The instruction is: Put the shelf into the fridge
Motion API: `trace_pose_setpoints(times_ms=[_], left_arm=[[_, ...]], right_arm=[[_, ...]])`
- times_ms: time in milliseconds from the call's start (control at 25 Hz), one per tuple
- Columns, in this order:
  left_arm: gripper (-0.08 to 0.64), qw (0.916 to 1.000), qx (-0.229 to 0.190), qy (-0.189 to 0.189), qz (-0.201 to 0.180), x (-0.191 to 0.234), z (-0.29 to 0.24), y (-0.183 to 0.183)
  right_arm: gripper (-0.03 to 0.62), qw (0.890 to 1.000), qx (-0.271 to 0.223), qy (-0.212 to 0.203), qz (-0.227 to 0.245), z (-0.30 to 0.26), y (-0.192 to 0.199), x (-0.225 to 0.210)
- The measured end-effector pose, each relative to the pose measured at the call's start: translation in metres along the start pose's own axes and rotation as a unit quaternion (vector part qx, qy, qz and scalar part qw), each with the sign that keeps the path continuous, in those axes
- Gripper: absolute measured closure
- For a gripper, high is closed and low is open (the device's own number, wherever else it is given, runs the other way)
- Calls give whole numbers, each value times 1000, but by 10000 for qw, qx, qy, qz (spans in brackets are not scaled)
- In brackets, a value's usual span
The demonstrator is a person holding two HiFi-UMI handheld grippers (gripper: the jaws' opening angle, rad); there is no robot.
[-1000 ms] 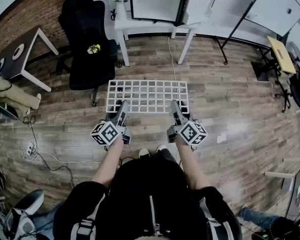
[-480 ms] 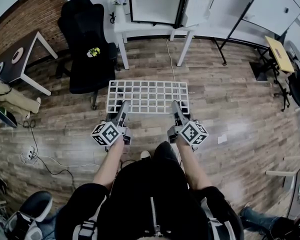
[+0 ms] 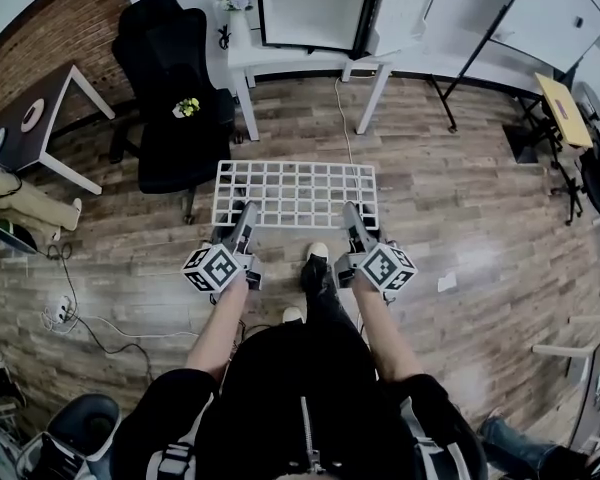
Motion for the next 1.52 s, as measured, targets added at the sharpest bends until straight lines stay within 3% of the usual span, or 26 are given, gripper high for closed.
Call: trace_pose_setpoints(times_ms=[400, 1080, 1520], left_arm=[[391, 9999, 73, -100, 25, 25, -84, 5], [391, 9993, -73, -358, -36, 46, -269, 1], [390, 9988, -202, -432, -63, 61, -332, -5]], right_arm=[[411, 9999, 100, 55, -93, -80, -16, -37], [411, 9991, 357, -104, -180, -258, -83, -108], [411, 9984, 485, -252, -174, -328, -101, -129]])
Point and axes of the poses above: the fingertips, and each gripper's own axes: z backward along the fingers, x to its left, y out of its underside, the point moved 9 cm from there along z, backward along the fingers, and after that the axes turned 10 degrees about -x, right-handed, at the moved point
